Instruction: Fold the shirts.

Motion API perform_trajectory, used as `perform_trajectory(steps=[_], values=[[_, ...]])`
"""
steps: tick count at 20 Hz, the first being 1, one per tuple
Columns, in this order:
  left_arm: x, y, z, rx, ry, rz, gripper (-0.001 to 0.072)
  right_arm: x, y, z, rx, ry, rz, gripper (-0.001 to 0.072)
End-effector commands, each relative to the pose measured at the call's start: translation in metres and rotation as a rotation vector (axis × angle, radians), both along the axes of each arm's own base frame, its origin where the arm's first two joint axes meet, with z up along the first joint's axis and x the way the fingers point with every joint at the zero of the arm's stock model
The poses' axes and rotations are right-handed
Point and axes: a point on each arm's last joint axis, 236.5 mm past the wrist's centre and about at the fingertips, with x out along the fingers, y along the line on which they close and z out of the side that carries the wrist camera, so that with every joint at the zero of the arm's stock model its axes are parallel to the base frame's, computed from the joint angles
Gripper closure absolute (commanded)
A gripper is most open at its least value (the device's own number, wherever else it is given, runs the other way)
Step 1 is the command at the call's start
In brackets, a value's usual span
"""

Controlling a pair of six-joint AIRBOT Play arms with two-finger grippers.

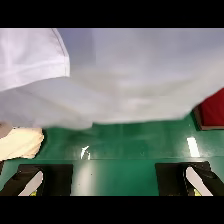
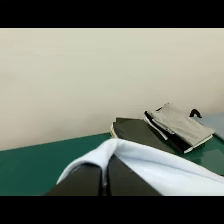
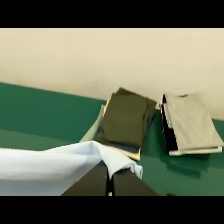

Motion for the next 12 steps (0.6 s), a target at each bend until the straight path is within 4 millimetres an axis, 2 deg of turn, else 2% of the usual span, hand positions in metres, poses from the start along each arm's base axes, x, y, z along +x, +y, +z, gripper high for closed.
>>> perform_trajectory(steps=[1, 3, 4, 6, 8, 10, 12], values=[[0.067, 0.007, -0.079, 0.008, 0.268, 0.002, 0.0684, 0.039, -0.019, -0.052, 0.033, 0.213, -0.014, 0.0695], [0.117, 0.009, -0.160, 0.008, 0.512, -0.023, 0.0683, 0.082, -0.027, -0.120, 0.084, 0.410, 0.008, 0.0695], [0.139, 0.010, -0.203, 0.003, 0.634, -0.033, 0.0683, 0.102, -0.032, -0.162, 0.094, 0.519, 0.005, 0.0695], [0.174, 0.013, -0.288, -0.015, 0.852, -0.046, 0.0683, 0.129, -0.038, -0.247, 0.086, 0.743, -0.005, 0.0695], [0.196, 0.013, -0.370, -0.023, 1.042, -0.068, 0.0683, 0.145, -0.032, -0.321, 0.095, 0.925, 0.017, 0.0695], [0.214, 0.015, -0.439, -0.034, 1.186, -0.080, 0.0683, 0.162, -0.022, -0.386, 0.112, 1.044, 0.040, 0.0695], [0.237, 0.016, -0.483, -0.071, 1.245, -0.070, 0.0683, 0.185, -0.015, -0.425, 0.123, 1.073, 0.044, 0.0694]])
